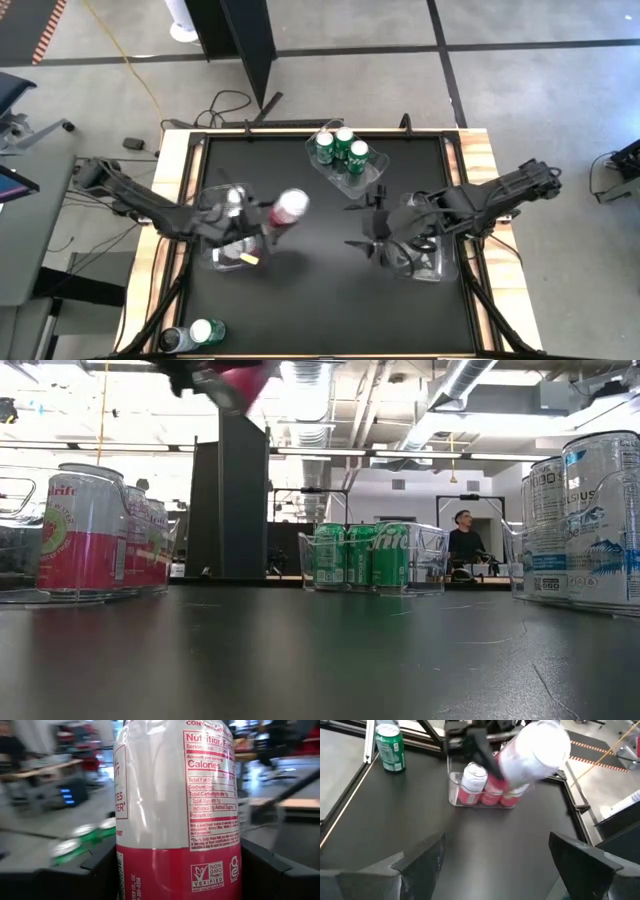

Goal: Sort soda cans
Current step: Put the pink white soda can into the left transparent bin

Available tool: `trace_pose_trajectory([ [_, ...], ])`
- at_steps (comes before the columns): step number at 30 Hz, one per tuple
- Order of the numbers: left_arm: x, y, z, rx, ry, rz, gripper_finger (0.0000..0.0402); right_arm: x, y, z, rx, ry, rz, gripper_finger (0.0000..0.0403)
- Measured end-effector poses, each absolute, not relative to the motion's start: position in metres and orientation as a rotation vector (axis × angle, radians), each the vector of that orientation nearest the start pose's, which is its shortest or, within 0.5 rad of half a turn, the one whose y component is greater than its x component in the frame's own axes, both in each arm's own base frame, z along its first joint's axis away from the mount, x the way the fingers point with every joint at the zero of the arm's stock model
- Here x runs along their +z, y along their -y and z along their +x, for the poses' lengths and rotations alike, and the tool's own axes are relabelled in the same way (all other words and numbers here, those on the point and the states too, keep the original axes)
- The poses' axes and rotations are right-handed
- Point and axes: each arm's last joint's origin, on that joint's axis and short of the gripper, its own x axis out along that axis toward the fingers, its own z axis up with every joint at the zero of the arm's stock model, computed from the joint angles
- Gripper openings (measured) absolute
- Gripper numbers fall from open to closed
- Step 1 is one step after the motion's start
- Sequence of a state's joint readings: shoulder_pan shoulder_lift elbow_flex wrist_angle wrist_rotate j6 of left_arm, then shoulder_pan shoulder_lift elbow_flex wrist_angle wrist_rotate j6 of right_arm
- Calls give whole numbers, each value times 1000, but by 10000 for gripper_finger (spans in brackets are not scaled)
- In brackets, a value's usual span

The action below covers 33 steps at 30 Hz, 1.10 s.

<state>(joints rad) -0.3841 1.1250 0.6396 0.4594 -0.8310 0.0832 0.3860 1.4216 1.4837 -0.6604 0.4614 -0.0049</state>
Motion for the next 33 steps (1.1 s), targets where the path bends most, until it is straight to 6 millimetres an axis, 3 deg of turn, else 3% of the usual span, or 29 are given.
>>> trace_pose_trajectory([
  [5, 274, 71, 182, 616, 4, 45, 287, 377, -109, 291, -70, -562, -265, 362],
  [8, 261, 72, 166, 656, 7, 9, 287, 368, -113, 304, -77, -555, -263, 355],
  [11, 251, 74, 156, 666, -9, 29, 287, 360, -114, 325, -90, -505, -260, 345],
  [20, 253, 81, 129, 554, 4, 34, 287, 345, -107, 380, 32, -288, -257, 301],
  [28, 249, 82, 103, 667, 9, -30, 287, 331, -98, 401, 52, -248, -234, 270],
  [33, 243, 80, 97, 635, 18, -63, 287, 326, -96, 406, 46, -243, -215, 245],
])
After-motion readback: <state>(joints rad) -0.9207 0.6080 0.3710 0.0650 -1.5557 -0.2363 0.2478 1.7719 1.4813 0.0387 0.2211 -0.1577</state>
